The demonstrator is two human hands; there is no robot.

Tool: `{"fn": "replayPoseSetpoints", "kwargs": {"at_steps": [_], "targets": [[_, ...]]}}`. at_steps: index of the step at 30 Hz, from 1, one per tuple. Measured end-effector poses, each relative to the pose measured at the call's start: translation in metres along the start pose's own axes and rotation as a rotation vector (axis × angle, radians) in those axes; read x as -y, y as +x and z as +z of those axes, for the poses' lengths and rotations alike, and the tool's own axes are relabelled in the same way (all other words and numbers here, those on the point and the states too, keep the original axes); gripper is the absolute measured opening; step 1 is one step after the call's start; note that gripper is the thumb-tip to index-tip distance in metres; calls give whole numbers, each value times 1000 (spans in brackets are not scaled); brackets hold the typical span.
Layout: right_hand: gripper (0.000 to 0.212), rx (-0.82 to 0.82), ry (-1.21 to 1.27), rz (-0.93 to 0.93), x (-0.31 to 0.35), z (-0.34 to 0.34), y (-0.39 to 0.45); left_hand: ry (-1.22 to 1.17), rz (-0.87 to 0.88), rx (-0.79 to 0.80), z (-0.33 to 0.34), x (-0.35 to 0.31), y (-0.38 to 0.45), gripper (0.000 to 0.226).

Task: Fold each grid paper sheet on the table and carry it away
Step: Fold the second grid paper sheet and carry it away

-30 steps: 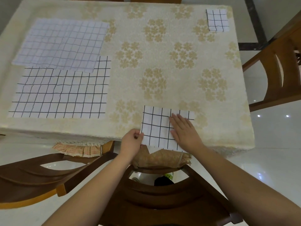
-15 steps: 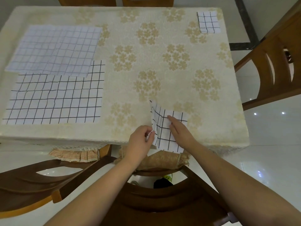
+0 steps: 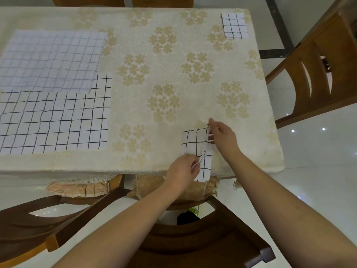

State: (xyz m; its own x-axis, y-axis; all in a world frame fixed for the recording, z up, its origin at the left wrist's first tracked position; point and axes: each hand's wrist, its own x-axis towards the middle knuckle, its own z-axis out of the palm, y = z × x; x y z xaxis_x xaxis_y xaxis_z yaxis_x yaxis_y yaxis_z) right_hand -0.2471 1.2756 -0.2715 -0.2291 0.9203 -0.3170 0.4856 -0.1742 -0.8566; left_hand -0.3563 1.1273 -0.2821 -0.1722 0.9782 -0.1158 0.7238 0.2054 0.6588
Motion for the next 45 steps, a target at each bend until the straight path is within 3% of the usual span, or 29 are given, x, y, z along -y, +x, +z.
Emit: {"fn": "replayPoseSetpoints", "kwargs": {"at_steps": [7,12,20,34,36,38,41,45], "targets": [[16,26,-294,-44,-9,-9,20,61,-23,72,21,-7,10,17],[17,65,-434,-77,-23,-13,29,75,-58,116,35,-12,13,19],[16,84,-461,-95,-37,-12,33,148,-63,185,46,-19,9,14],[14,79,-482,-105,-38,-9,34,370,7,400,38,-16,3,33],[15,78,-488,-113,-38,-10,34,293,3,344,32,-11,3,36],[16,79,-491,-119,-39,-10,34,162,16,159,23,-2,4,29],[17,87,-504,-134,-40,-10,33,23,-143,-94,5,17,13,16],[18,90,-529,-123,-40,-9,34,-12,-399,-113,-6,39,23,25]]}}
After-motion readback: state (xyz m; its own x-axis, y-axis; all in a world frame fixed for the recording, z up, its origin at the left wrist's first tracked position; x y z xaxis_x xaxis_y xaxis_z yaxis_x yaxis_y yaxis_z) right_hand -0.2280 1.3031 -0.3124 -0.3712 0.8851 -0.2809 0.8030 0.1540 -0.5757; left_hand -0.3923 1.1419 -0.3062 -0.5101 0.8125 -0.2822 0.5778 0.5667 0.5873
